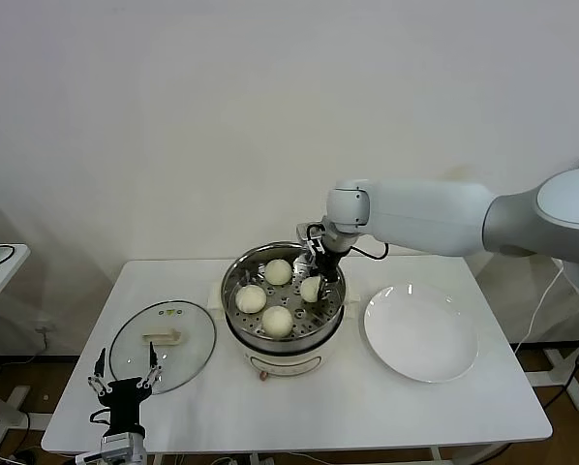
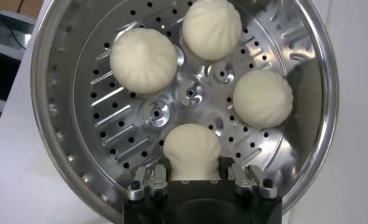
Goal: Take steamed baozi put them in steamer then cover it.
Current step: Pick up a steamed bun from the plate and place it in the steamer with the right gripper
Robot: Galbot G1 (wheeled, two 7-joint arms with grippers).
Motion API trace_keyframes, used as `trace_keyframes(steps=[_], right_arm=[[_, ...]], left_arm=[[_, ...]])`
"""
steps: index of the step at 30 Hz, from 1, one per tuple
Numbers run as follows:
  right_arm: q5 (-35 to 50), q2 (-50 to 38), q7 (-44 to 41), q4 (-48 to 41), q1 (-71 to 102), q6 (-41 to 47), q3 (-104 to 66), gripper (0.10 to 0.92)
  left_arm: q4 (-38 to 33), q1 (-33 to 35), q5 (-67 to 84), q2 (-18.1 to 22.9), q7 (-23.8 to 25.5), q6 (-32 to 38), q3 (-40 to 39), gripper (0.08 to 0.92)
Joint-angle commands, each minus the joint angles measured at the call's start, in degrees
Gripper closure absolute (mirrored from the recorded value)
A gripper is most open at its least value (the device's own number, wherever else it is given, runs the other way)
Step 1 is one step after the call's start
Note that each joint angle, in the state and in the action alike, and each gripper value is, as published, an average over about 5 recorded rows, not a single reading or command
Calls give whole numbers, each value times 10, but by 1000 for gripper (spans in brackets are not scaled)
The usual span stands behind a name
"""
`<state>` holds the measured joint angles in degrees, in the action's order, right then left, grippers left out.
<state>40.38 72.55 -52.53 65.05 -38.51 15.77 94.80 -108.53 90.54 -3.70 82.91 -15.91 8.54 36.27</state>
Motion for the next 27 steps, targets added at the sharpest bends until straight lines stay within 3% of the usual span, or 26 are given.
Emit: trace_keyframes(steps=[1, 16, 27], right_arm=[[-5, 1, -1, -1, 2, -1, -1, 529], [-12, 1, -2, -2, 6, -2, -4, 519], [-11, 4, -6, 2, -2, -4, -4, 247]], left_arm=[[0, 0, 0, 0, 0, 0, 0, 177], [0, 1, 2, -1, 0, 0, 2, 177], [1, 1, 3, -1, 0, 0, 3, 177]])
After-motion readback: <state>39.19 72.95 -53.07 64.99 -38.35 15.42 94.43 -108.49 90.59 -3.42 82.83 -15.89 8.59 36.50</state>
